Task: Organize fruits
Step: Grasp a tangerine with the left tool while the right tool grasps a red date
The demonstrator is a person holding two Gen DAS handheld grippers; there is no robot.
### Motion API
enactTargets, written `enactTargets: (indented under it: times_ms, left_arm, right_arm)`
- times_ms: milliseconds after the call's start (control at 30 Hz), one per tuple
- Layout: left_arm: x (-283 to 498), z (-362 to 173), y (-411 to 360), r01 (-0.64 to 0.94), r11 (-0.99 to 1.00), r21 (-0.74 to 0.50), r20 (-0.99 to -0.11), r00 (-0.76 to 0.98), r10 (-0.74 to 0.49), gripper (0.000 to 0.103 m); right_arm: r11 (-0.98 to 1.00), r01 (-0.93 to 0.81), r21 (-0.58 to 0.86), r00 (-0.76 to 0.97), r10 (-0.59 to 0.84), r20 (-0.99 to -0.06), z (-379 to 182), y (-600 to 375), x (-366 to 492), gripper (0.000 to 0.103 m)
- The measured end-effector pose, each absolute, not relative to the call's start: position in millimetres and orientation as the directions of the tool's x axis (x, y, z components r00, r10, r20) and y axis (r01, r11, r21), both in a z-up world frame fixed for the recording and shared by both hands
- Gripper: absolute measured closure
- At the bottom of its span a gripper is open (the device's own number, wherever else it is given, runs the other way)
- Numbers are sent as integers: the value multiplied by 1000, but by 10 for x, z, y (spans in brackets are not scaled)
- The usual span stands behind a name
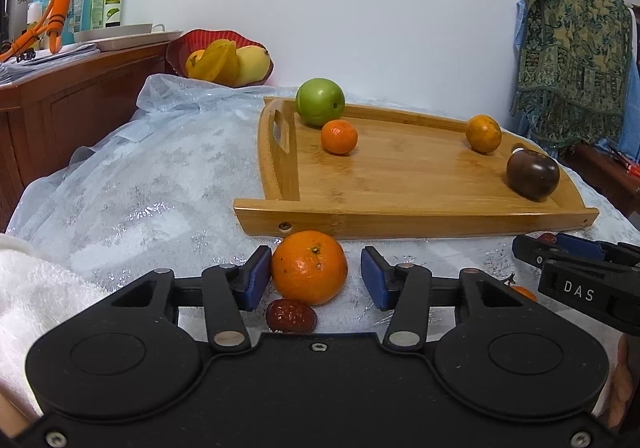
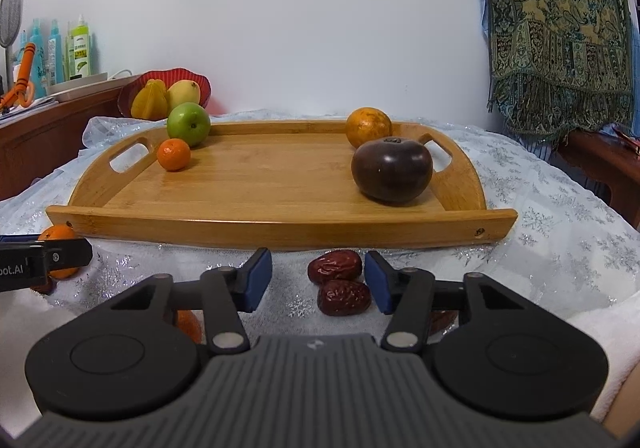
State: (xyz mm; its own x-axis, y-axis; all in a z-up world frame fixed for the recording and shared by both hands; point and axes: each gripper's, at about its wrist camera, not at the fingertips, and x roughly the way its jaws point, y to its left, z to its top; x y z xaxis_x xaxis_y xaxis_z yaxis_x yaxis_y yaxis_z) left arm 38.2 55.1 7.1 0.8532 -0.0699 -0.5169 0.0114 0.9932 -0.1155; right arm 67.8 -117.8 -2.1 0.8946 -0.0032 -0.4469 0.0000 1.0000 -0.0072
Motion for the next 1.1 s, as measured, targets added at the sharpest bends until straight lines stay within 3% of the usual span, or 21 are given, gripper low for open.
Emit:
enactTargets:
  times_ms: [533, 733, 833, 1100]
  left_arm:
    - [430, 39, 525, 7, 995, -100, -536, 842, -60, 56]
    - [435, 26, 491, 9, 997, -75, -535, 844, -48, 56]
    - [425, 31, 488, -10, 998, -62, -528, 849, -25, 65]
    - [379, 84, 491, -26, 999, -40, -488, 873, 3, 65]
  right_arm:
    - [1000, -1, -15, 893, -5, -450, -30, -1165, 715, 59]
    - [1000, -1, -19, 893, -8, -450, -34, -1156, 710, 68]
    - [1000, 2, -17, 895, -9, -447, -28, -1160, 708, 70]
    - [1000, 4, -8, 908, -7, -419, 26, -1163, 663, 71]
